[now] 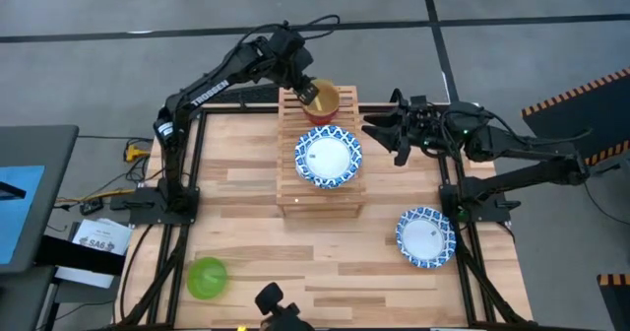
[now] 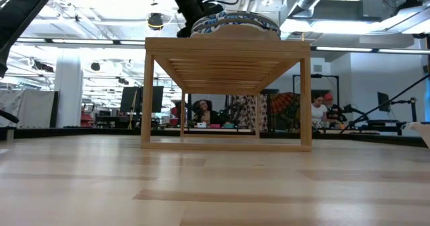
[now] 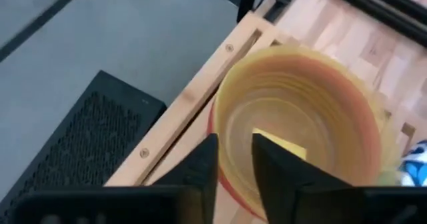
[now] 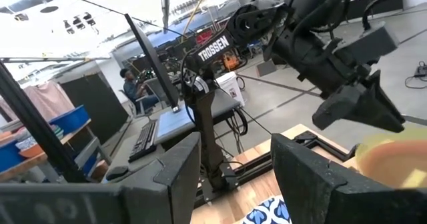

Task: Place and stack bowls onto a shelf
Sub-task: Stack the yellow bowl on top of the red bowl on the shelf, then stack the blue patterned bowl on top of the blue patterned bowl on the shelf

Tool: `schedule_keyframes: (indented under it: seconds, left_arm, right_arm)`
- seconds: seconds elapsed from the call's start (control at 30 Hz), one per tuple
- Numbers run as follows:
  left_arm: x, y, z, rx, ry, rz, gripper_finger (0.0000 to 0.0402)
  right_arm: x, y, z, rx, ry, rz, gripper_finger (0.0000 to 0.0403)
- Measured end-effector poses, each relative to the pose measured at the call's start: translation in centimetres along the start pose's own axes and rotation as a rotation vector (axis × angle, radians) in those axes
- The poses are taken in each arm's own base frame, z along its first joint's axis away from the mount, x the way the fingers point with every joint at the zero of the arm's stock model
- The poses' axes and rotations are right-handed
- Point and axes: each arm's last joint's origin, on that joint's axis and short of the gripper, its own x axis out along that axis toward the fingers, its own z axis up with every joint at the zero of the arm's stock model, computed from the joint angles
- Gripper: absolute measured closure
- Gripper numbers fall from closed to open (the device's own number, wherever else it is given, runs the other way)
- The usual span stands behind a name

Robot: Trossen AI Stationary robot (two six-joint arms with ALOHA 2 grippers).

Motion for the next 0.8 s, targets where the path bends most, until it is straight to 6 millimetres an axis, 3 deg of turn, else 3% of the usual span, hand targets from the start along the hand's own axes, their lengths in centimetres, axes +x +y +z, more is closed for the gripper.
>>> schedule_keyframes:
  seconds: [0.2, 0.43, 0.63, 0.8]
  left_arm:
    - [-2.0, 0.0, 1.3, -0.007, -0.079, -0.037, 0.0247]
    - [-8.1, -0.6, 2.2, -0.004, -0.179, -0.236, 0.0205]
    - [-14.9, -4.8, 1.4, 0.174, -0.355, -0.375, 0.0203]
    - [-18.1, -8.2, -1.8, 0.242, -0.542, -0.433, 0.0203]
  right_arm:
    - [0.0, 0.0, 0.0, -0.004, 0.001, -0.002, 0.0196]
    - [0.7, -0.3, -0.4, -0.009, 0.015, -0.016, 0.0196]
    - [1.4, -0.5, -1.3, -0.034, 0.066, -0.034, 0.0196]
    - [1.8, -0.7, -1.7, -0.044, 0.088, -0.044, 0.0196]
